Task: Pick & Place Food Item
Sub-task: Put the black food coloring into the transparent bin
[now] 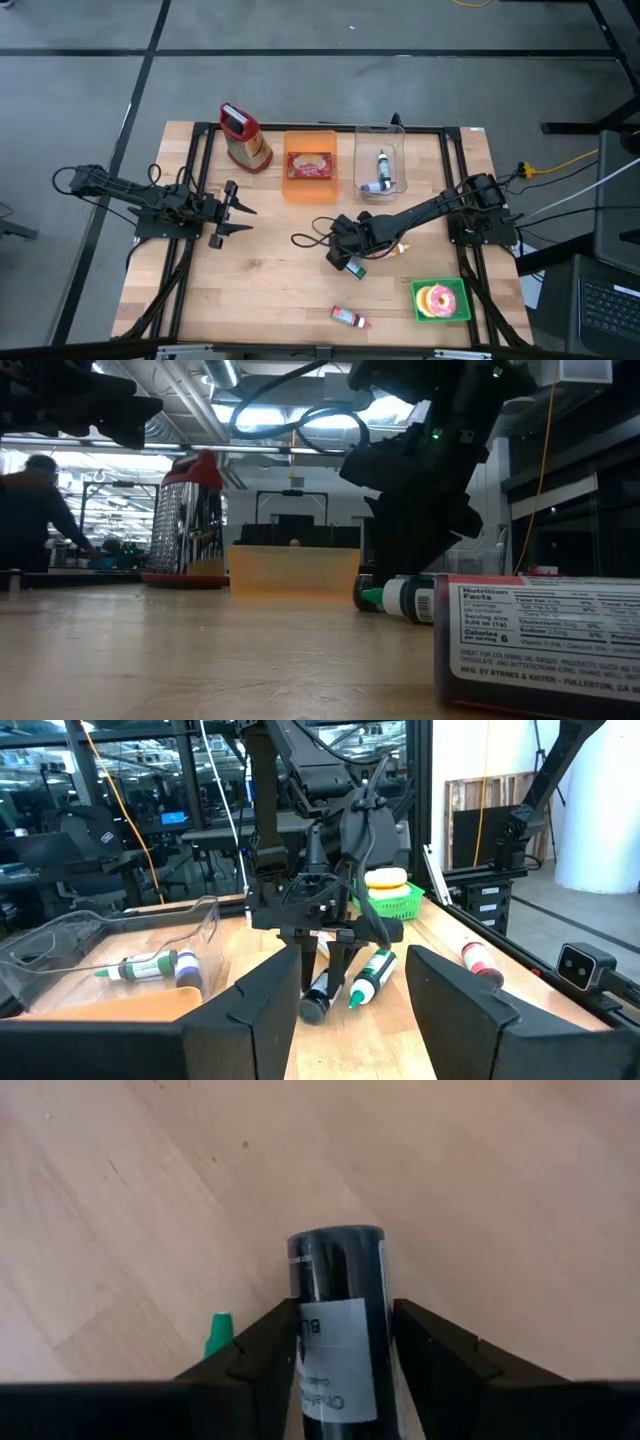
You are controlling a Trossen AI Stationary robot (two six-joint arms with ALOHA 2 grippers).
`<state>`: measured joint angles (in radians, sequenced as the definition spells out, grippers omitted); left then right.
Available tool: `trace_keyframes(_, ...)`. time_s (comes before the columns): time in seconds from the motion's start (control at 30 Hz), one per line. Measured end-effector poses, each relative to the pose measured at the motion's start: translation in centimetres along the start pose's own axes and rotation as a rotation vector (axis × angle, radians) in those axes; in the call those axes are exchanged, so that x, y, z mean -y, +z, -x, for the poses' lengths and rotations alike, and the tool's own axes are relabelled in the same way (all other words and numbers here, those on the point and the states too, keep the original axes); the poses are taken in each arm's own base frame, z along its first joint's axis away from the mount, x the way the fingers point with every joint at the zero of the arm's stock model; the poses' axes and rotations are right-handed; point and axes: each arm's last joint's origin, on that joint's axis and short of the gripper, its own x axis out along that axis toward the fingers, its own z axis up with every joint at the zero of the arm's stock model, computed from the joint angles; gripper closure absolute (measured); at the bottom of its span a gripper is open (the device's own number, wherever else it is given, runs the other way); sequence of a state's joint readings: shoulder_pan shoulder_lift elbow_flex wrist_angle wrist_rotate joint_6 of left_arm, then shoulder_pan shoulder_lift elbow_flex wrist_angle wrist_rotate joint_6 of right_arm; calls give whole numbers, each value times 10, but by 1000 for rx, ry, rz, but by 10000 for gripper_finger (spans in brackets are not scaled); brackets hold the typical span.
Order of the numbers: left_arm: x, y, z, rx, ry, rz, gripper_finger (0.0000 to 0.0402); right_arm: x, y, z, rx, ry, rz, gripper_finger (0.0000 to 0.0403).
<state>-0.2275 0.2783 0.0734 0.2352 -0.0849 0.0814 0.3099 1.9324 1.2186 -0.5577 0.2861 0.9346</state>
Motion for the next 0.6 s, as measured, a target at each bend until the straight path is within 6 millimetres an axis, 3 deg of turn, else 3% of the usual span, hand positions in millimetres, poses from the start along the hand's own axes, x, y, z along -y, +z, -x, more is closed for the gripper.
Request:
trace_keyframes(0.3, 0, 0, 0, 0, 0, -1, 224, 2, -5, -9, -67, -6, 10, 192)
trace_keyframes(0.43, 0, 0, 0, -3, 0, -1, 224, 1, -7, -14, -64, -28, 17, 207)
trace_keyframes(0.6, 0, 0, 0, -3, 0, -5, 224, 1, -7, -15, -61, -22, 14, 256)
